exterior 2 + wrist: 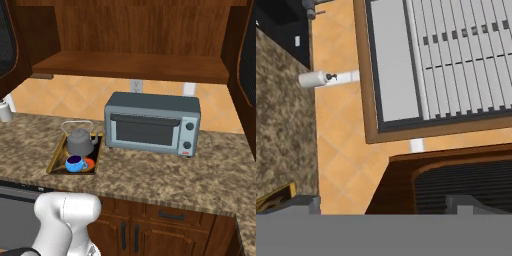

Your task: Pick the kettle from the counter and place it on the tray. Then pick the mug from the cabinet and place it on the tray. Then close the cabinet doors.

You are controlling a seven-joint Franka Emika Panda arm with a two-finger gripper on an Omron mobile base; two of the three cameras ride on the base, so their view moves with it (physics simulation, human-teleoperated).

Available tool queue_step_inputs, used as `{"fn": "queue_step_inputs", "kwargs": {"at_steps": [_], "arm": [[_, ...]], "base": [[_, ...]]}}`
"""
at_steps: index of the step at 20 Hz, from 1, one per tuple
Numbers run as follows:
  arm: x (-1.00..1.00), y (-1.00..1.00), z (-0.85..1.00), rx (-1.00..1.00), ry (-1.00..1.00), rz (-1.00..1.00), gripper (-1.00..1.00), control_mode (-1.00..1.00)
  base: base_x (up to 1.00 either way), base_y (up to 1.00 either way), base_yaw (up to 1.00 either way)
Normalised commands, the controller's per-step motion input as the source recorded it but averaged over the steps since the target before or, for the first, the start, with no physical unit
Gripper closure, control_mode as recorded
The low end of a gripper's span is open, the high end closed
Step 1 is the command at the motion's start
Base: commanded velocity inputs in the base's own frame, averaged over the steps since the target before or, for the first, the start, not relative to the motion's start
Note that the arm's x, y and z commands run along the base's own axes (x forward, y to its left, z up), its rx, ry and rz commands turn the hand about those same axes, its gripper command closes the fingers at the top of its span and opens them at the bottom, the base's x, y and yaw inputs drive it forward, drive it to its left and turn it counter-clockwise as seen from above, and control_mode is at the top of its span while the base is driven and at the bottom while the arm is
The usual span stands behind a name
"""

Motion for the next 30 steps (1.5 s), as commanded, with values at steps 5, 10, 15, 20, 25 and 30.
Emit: {"fn": "queue_step_inputs", "kwargs": {"at_steps": [5, 10, 15, 20, 25, 30], "arm": [[0.0, -0.45, 0.0, 0.0, 0.0, -0.06, -1.0, -1.0], [0.13, -0.66, 0.0, 0.0, 0.0, -0.09, -1.0, -1.0], [0.38, -0.69, 0.0, 0.0, 0.0, -0.06, -1.0, -1.0], [0.42, -0.7, 0.0, 0.0, 0.0, -0.07, -1.0, -1.0], [0.52, -0.67, 0.0, 0.0, 0.0, -0.06, -1.0, -1.0], [0.65, -0.63, 0.0, 0.0, 0.02, -0.06, -1.0, -1.0]], "base": [[0.0, 0.0, 0.0], [0.0, 0.0, 0.0], [0.0, 0.0, 0.0], [0.0, 0.0, 0.0], [0.0, 0.0, 0.0], [0.0, 0.0, 0.0]]}}
